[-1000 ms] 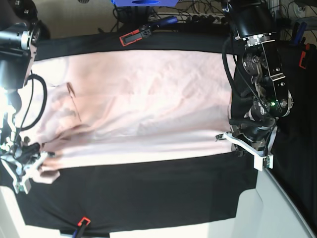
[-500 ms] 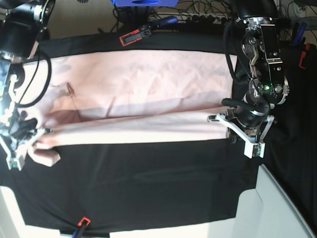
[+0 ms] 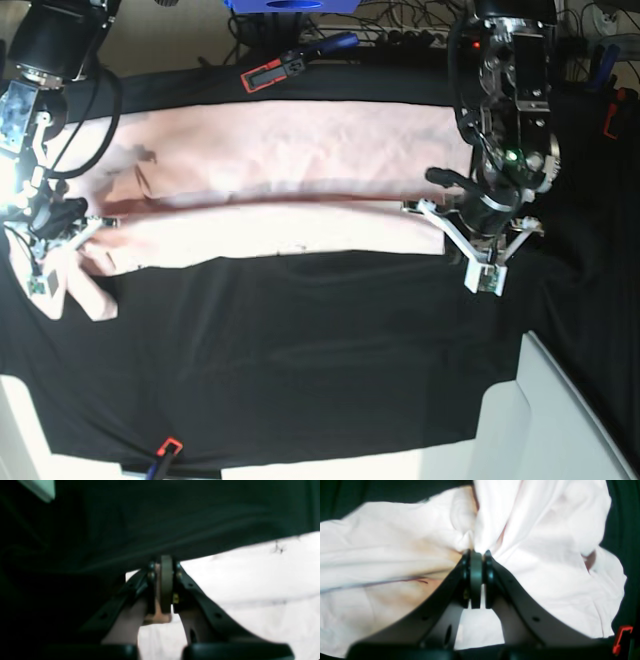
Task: Fold the T-shirt properly
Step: 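Drag the shirt strip with both grippers to straighten and flatten it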
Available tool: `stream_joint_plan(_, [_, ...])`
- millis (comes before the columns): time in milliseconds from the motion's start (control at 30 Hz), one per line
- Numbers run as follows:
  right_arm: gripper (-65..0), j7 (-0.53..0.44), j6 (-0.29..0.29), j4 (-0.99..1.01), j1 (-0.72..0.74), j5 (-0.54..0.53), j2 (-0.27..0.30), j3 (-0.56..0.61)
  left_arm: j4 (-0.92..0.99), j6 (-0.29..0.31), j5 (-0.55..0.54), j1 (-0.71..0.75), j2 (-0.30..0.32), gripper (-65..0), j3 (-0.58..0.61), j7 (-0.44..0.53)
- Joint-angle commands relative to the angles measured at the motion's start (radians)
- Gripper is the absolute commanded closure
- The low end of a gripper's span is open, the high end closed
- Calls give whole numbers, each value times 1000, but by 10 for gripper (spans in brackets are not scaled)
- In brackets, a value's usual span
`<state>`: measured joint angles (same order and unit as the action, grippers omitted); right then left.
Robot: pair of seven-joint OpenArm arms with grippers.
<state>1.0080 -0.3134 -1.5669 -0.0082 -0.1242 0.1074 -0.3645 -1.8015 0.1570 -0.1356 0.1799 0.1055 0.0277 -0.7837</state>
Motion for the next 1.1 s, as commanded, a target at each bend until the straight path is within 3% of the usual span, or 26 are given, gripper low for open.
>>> stream_joint_plan(0, [0,-15,3,-22,4,2,13,-6,-17,-10,6,3,9,0,-2,28])
stream_joint_plan(200, [0,-18,3,-43,-40,1,12,-5,-11,-10,6,25,10,0,-2,39])
stream_joint_plan(500, [0,-13,3,-94,-100,2,-15,-6,39,-10,7,42,89,0,81,40])
stream_joint_plan(933, [0,-13,3,-94,-137,2,-67,-23,67,-10,7,43,95,0,90,39])
stream_joint_plan(1000, [-35,-13,3,-92,-137,2,-73,-43,67,-10,7,43,95,0,90,34])
stream_joint_plan(1067, [-122,-13,3,-94,-137,2,-73,-46,67,-10,7,43,95,-27,90,33])
